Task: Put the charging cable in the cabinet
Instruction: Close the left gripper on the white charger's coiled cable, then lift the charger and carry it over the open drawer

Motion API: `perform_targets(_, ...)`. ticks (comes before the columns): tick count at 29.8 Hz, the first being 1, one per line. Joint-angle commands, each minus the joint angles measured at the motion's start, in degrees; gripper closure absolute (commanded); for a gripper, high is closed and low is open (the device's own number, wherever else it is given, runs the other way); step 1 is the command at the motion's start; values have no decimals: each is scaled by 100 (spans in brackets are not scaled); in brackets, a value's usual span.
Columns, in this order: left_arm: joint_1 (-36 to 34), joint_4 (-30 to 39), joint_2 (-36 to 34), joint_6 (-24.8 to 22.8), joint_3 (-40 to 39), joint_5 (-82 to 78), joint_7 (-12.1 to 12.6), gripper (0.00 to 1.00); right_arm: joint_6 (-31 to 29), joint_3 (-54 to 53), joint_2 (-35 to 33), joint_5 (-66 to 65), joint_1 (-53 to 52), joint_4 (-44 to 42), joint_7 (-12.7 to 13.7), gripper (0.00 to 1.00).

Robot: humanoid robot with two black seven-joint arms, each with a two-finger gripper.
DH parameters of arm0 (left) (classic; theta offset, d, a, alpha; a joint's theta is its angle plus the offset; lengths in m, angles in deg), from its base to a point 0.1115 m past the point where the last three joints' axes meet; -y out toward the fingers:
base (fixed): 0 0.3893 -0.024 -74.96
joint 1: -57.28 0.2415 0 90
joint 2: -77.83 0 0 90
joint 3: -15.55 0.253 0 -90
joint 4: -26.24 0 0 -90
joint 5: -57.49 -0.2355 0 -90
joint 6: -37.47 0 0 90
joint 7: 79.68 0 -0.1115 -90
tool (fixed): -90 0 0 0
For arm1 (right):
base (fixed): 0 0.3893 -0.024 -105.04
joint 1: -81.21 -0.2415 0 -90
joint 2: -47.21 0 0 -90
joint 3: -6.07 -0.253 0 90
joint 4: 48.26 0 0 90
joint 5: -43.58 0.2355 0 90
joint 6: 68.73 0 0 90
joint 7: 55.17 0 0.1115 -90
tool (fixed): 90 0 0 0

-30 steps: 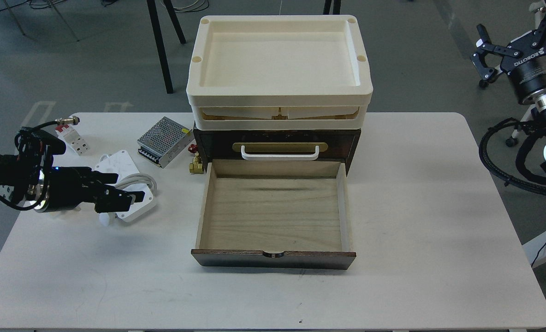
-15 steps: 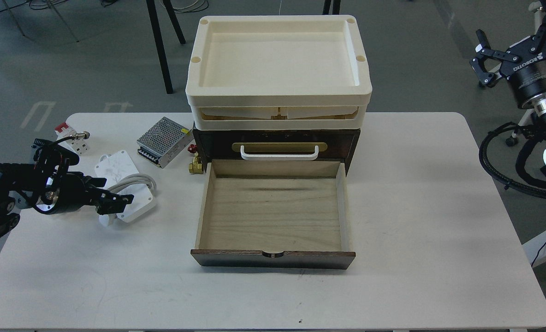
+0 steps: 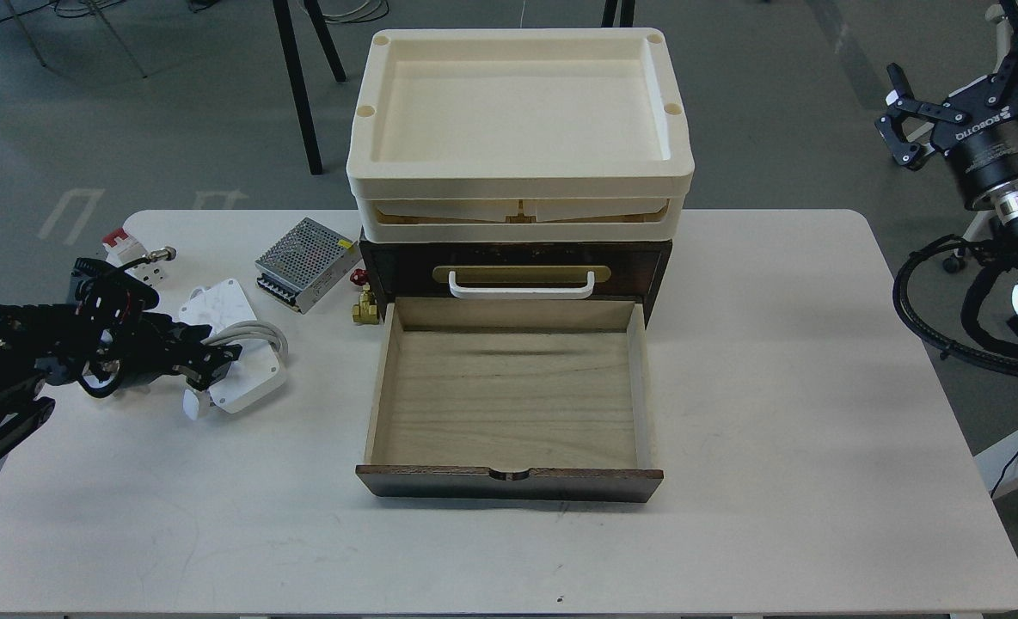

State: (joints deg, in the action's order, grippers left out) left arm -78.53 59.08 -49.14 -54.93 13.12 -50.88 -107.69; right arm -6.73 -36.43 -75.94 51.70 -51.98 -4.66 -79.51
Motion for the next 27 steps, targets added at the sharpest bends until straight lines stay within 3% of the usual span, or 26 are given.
perform_targets(1,11,56,-21,29,-3,0,1,97,0,-3,1,5,21,0,0,0)
perform_targets(5,2,231,-126,46,-12,0,1,100,0,-3,1,5,48,0,0,0)
perform_targets(8,-24,861,-581,64,-47,9,1,100,0,-3,1,5,57,0,0,0)
perform_targets(12,-314,2539,-1714,-59,-91,44,1,100,0,-3,1,-4,57,-9,0,0)
perform_targets(16,-648,4340,-3023,-515,-266,228,1,100,0,-12,1,-4,57,-44,0,0)
perform_targets(19,-684,5511,-3632,-831,-538,763,1,100,0,-12,1,-4,57,-62,0,0)
perform_targets(23,-692,6356,-3686,-1122,-829,1248,1,100,0,5,1,-4,65,-71,0,0)
perform_targets(27,-692,6612,-2915,-1123,-978,1686,1,100,0,23,53,-4,118,-316,0,0)
